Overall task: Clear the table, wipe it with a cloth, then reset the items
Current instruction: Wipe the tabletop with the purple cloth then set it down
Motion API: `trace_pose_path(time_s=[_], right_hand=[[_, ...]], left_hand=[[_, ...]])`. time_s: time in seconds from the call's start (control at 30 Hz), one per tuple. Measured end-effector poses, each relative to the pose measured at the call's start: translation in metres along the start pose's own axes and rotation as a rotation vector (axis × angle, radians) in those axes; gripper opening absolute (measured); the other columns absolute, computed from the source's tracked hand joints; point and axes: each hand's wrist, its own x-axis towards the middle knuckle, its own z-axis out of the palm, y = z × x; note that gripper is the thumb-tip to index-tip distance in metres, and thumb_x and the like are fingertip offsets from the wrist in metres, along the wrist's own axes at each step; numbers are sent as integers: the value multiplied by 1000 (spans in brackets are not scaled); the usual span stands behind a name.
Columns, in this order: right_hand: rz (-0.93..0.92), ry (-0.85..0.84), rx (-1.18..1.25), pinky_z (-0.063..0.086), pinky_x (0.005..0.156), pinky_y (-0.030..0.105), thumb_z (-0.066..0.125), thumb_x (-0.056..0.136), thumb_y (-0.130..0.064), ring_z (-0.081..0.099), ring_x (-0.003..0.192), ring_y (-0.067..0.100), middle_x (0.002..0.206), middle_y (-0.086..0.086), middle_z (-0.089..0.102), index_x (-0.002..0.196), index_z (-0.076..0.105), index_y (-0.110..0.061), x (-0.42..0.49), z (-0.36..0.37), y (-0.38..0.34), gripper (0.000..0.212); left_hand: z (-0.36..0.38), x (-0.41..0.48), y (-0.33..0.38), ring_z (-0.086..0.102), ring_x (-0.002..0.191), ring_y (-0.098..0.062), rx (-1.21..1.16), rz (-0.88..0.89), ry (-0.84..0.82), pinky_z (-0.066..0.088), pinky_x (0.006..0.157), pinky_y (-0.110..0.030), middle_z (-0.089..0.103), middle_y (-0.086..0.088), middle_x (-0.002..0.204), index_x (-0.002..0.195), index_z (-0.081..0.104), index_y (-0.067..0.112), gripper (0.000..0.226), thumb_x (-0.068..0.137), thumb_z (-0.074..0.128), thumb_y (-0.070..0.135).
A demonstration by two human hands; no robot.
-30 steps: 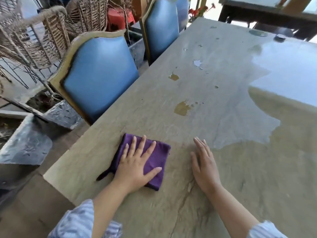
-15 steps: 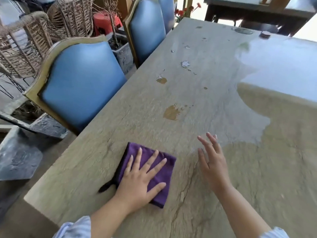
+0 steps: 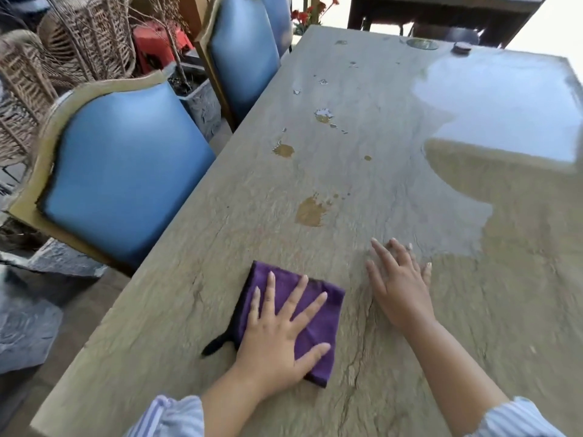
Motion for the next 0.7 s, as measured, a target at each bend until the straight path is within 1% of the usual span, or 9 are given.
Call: trace_pose_path(time_s=[0.07, 0.2, 0.3, 0.37, 0.43, 0.5, 0.53, 0.6, 0.7], right_hand=[[9, -25, -48, -10, 115, 47, 26, 96, -51, -8, 146, 19, 159, -3, 4, 145, 17, -42, 17, -1, -9, 51], [0, -21, -106, -10, 116, 51, 23, 96, -50, -10, 146, 21, 159, -4, -1, 146, 10, -42, 33, 11, -13, 53], [6, 19, -87, -9, 116, 49, 26, 96, -49, -6, 146, 19, 159, -5, 4, 145, 15, -42, 32, 15, -13, 51], [4, 37, -56, -8, 116, 48, 26, 96, -49, -4, 146, 17, 158, -6, 7, 144, 19, -42, 32, 15, -14, 49], [14, 55, -29, -7, 117, 47, 27, 97, -48, -2, 146, 16, 158, -6, 10, 144, 23, -41, 31, 15, -15, 48], [19, 68, -16, -7, 117, 45, 27, 97, -46, 0, 146, 16, 158, -5, 13, 143, 25, -41, 29, 16, -16, 47], [19, 71, -12, -8, 117, 45, 27, 97, -46, 0, 146, 15, 158, -5, 13, 143, 25, -41, 29, 15, -17, 46], [21, 77, -16, -8, 117, 44, 26, 98, -45, 1, 146, 15, 157, -5, 14, 143, 26, -40, 29, 14, -16, 46], [21, 86, -39, -7, 116, 45, 22, 97, -48, 1, 146, 15, 157, -6, 15, 143, 26, -40, 30, 16, -16, 47]], left_hand=[[0, -7, -33, 14, 142, -44, 20, -18, 19, 8, 112, -52, 13, 9, 158, 146, 13, 47, 71, 82, 16, 78], [-16, 44, -107, -6, 144, -41, -55, -390, 18, -1, 116, -53, -6, 11, 158, 143, -3, 51, 81, 70, 7, 85], [-21, 110, -106, -13, 141, -48, -93, -547, -2, -5, 114, -61, -10, 1, 160, 146, -2, 45, 75, 82, 19, 76], [-23, 128, -76, -16, 139, -50, -109, -448, -32, -8, 111, -62, -13, -1, 159, 146, -4, 45, 71, 85, 21, 71], [-18, 110, -48, -16, 139, -50, -97, -209, -35, -11, 110, -62, -14, 0, 159, 144, -7, 49, 71, 80, 13, 74], [-8, 71, -44, 0, 140, -51, -32, 25, -1, -4, 111, -61, 0, 3, 160, 144, 3, 51, 68, 81, 12, 75], [-7, 53, -53, 9, 140, -51, -12, 77, 13, 1, 110, -58, 7, 4, 159, 145, 9, 51, 67, 83, 13, 76], [-9, 39, -86, 11, 141, -48, 18, 56, 12, 1, 112, -54, 7, 7, 158, 144, 10, 52, 69, 81, 12, 79], [-18, 76, -131, -11, 142, -45, -49, -260, -2, -9, 112, -59, -13, 10, 157, 141, -5, 55, 75, 74, 12, 83]])
